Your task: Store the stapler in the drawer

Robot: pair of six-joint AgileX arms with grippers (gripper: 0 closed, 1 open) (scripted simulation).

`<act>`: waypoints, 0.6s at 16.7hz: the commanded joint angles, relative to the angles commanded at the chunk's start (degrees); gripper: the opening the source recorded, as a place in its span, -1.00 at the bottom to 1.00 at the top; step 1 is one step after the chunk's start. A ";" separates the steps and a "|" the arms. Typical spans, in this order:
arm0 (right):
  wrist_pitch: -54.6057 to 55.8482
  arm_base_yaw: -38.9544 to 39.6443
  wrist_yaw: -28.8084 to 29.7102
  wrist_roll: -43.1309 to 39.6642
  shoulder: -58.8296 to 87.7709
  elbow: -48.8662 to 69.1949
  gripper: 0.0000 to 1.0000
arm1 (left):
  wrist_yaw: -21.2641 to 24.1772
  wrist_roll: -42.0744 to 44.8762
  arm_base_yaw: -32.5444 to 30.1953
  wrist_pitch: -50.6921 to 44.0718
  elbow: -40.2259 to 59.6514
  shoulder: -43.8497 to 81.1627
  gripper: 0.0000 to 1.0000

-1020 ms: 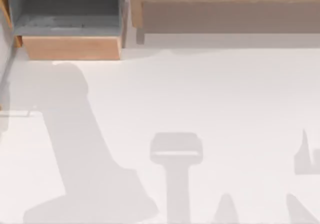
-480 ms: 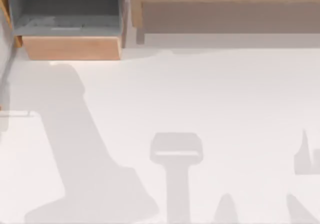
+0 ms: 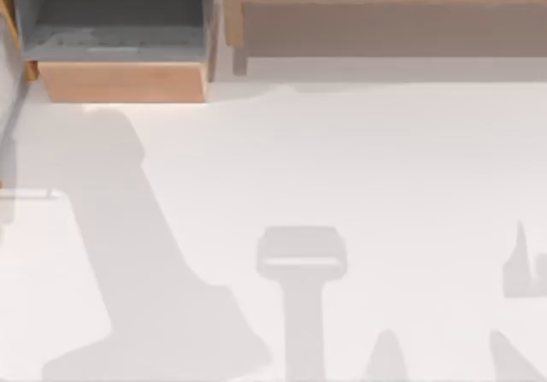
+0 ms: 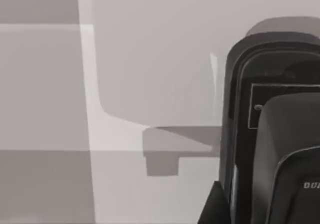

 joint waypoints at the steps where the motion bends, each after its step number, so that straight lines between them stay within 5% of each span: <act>1: 0.00 0.00 0.00 0.00 0.00 0.00 1.00 | 0.00 0.00 0.00 0.00 0.00 0.00 -0.10; 8: 0.00 0.00 0.00 0.00 0.00 0.00 1.00 | 0.00 0.00 0.00 0.00 0.00 0.00 0.96; 10: 0.00 0.00 0.00 0.00 0.00 0.00 1.00 | 0.00 0.00 0.00 0.00 0.00 0.00 1.00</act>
